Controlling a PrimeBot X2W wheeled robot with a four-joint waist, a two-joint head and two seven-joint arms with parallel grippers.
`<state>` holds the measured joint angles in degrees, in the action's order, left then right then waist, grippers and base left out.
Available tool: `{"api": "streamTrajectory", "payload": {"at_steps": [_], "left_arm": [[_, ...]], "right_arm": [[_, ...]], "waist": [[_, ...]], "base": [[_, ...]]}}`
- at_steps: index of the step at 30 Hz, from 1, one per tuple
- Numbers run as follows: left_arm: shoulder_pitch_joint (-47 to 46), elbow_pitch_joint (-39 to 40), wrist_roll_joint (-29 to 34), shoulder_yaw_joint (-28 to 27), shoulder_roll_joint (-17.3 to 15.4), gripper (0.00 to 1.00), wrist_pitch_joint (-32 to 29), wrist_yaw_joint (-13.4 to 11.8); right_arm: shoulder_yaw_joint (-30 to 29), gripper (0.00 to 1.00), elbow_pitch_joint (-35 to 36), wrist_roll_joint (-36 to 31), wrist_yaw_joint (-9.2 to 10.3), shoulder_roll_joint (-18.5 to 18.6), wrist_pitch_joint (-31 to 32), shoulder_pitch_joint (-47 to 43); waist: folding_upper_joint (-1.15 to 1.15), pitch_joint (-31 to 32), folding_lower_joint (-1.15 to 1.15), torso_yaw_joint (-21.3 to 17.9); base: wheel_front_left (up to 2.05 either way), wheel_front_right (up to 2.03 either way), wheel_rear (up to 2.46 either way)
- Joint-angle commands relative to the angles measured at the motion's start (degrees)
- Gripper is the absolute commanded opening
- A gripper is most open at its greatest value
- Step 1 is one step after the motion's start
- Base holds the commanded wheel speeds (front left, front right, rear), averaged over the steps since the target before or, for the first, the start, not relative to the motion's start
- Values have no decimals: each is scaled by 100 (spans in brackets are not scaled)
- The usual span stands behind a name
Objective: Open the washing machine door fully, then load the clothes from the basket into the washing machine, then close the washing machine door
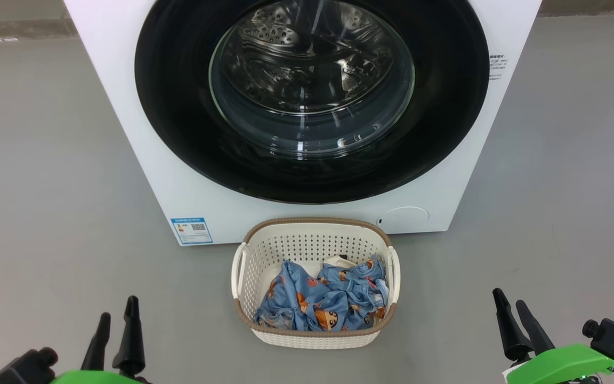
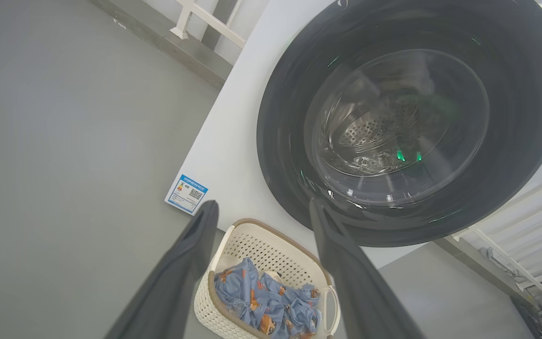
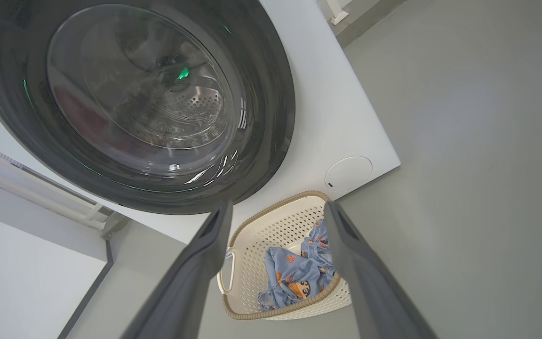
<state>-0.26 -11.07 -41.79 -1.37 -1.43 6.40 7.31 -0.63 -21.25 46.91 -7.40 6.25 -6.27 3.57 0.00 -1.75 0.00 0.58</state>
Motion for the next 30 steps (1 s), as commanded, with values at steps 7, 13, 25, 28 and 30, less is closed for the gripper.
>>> {"api": "streamTrajectory", "payload": {"at_steps": [7, 13, 25, 28, 30], "left_arm": [[-116, 239, 573, -82, -131, 100, 174, 11], [-105, 275, 976, -50, -139, 100, 275, 12], [-138, 325, 1770, 18, -183, 100, 476, 14], [-148, 351, 1977, 18, -188, 100, 527, 15], [-158, 365, 2111, 17, -193, 100, 560, 15]], "right_arm": [[103, 100, 106, -523, -6, 130, -189, 220], [139, 100, 107, -889, -6, 164, -290, 245], [244, 100, 73, -1628, -7, 214, -491, 301], [255, 100, 66, -1805, -8, 229, -541, 316], [262, 100, 64, -1928, -8, 243, -575, 326]], "waist": [[0, -20, 0, -1], [0, -45, 0, -7], [0, -131, 0, -11], [0, -148, 0, -7], [0, -162, 0, -3]], "base": [[0, 0, 0], [0, 0, 0], [0, 0, 0], [0, 0, 0], [0, 0, 0]]}}
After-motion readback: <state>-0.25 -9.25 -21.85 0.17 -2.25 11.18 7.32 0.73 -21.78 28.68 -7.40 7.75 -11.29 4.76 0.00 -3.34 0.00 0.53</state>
